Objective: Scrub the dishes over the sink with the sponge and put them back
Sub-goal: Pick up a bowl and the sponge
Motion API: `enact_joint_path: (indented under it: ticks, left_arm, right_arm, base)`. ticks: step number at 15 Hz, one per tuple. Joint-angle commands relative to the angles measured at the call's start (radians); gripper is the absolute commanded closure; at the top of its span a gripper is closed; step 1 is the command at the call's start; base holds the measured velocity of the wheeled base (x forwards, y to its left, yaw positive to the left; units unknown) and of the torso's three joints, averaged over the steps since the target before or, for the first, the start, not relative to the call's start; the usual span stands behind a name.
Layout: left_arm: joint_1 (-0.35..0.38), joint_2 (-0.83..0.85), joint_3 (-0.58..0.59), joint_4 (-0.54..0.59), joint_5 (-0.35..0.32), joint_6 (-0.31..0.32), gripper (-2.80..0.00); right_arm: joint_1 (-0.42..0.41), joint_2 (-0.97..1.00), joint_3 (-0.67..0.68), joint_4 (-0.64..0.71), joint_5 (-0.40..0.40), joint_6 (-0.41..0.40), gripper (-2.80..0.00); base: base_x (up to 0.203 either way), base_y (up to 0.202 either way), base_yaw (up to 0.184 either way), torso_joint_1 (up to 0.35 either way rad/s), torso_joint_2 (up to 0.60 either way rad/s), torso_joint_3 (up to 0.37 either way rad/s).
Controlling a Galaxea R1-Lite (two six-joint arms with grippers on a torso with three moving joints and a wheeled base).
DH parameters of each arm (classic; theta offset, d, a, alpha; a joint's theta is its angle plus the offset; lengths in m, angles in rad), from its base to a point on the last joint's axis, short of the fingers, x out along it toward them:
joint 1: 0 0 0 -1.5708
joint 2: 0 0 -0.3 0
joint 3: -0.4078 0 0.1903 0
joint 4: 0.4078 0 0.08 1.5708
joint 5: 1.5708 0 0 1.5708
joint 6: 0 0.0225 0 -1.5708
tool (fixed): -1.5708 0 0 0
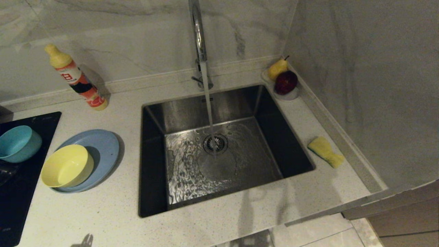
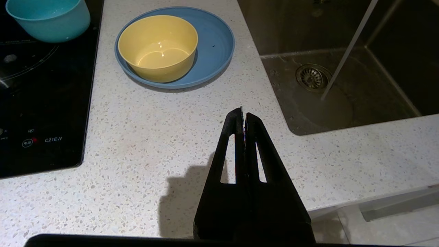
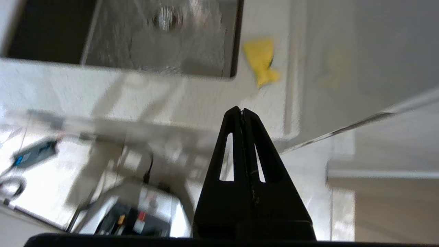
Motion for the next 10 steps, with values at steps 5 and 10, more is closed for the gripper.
enact_joint_path:
  ticks: [5, 10]
  left_arm:
    - [0.000, 0.002, 0.040, -0.001, 0.001, -0.001, 0.00]
    - [0.000, 0.002, 0.040, -0.001, 0.001, -0.001, 0.00]
  right_arm:
    - [0.055, 0.257, 0.031, -0.019, -0.026, -0.010, 0.00]
    - [0.208, 0.336, 0.131, -0.106, -0.209, -0.007, 0.00]
  base:
    - [0.000, 0.000, 0.000, 0.000, 0.00, 0.000]
    - [0.000, 0.000, 0.000, 0.000, 0.00, 0.000]
